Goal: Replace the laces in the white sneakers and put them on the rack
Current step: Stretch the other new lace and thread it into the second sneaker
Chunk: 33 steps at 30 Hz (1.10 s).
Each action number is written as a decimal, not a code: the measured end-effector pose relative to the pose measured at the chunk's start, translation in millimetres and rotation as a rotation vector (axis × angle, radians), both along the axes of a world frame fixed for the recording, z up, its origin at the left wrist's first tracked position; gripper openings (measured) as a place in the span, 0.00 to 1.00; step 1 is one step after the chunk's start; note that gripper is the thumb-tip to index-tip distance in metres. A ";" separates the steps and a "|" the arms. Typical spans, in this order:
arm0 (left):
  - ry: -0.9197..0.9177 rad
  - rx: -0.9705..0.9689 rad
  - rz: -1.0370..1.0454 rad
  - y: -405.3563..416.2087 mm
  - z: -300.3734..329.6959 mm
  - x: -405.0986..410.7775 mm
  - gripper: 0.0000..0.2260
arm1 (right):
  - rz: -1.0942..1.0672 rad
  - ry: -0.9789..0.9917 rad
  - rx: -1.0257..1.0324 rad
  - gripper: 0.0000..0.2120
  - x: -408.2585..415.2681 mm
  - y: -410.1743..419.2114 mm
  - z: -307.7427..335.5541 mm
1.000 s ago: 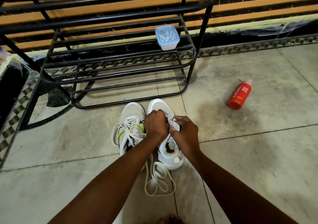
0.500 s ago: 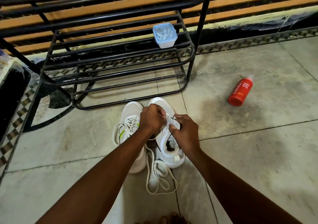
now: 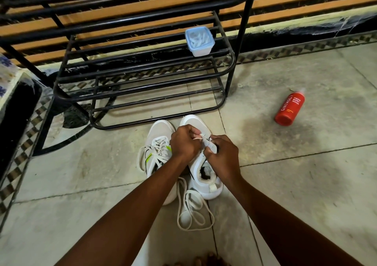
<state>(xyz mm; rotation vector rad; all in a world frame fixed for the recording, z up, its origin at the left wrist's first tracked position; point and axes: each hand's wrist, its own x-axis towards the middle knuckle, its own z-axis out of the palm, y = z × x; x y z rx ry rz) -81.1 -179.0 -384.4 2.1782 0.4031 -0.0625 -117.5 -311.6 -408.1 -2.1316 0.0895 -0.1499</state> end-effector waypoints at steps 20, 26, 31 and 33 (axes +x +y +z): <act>-0.086 0.003 -0.131 2.6 10.2 -10.7 0.13 | 0.546 -0.243 -0.724 0.12 69.8 -12.8 7.9; -0.088 0.104 -0.229 2.4 4.0 -9.1 0.10 | 0.270 -0.267 -0.237 0.08 65.8 -26.8 24.8; -0.098 0.113 -0.228 1.3 -2.8 -6.7 0.10 | -0.282 -0.131 0.503 0.08 69.1 -61.7 42.3; -0.109 0.137 -0.234 -0.2 -3.7 -6.3 0.09 | -0.368 -0.053 0.943 0.09 72.8 -75.6 55.5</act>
